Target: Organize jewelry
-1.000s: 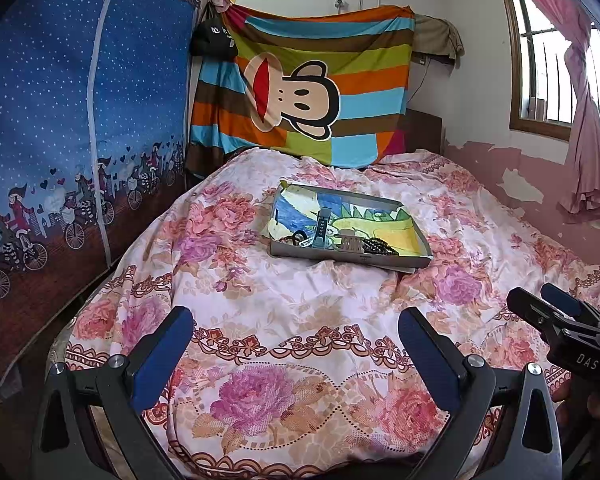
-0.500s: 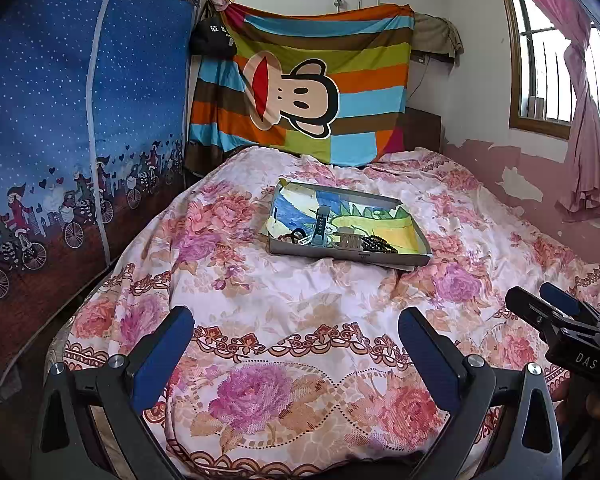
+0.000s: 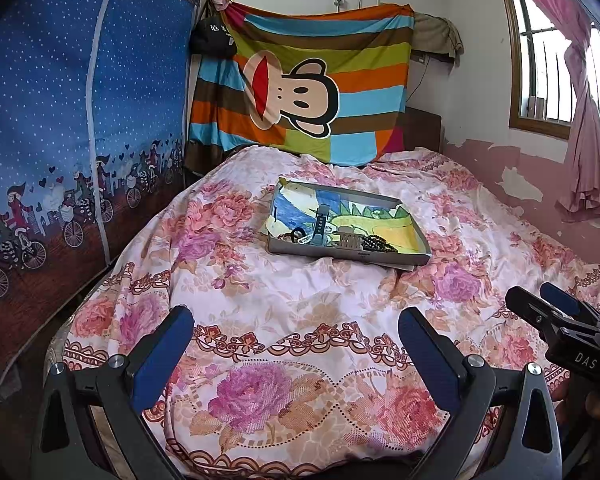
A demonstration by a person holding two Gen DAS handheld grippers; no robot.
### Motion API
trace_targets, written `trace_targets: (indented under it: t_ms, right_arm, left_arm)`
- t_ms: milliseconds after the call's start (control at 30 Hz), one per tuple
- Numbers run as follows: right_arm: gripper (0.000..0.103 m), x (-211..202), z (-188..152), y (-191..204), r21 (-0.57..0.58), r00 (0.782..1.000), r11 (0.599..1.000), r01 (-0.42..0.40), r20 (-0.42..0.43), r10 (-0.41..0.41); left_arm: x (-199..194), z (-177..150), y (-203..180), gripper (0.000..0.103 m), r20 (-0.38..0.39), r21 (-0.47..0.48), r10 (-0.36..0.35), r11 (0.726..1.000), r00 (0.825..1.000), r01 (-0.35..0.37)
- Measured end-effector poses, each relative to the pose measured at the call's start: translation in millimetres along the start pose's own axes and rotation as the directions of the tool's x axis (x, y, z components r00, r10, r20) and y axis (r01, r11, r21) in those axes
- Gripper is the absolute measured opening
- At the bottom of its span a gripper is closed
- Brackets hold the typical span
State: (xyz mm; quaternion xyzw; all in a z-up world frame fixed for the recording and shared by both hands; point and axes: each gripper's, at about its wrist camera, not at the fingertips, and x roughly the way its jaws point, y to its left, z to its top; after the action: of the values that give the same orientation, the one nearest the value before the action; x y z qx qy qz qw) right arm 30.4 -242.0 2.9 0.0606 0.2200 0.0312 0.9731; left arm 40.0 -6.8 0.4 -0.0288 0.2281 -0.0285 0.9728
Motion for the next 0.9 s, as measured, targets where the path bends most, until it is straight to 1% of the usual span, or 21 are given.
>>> trace_targets:
  t_ms: [400,900]
  right_arm:
    - [0.102,1.8,-6.9,-1.8,0.003,1.000,1.000,0.003,-0.005,-0.003]
    - [0.102,1.9,-6.6,-2.2,0.004,1.000,1.000,0.002,-0.005,-0.002]
  left_arm:
    - [0.4,0.7,-0.1,0.103,-0.002,0.000,0.000,1.000,1.000,0.000]
    - [-0.1,0.2,-0.5,0.103,-0.003,0.002,-0.001,1.000,1.000,0.001]
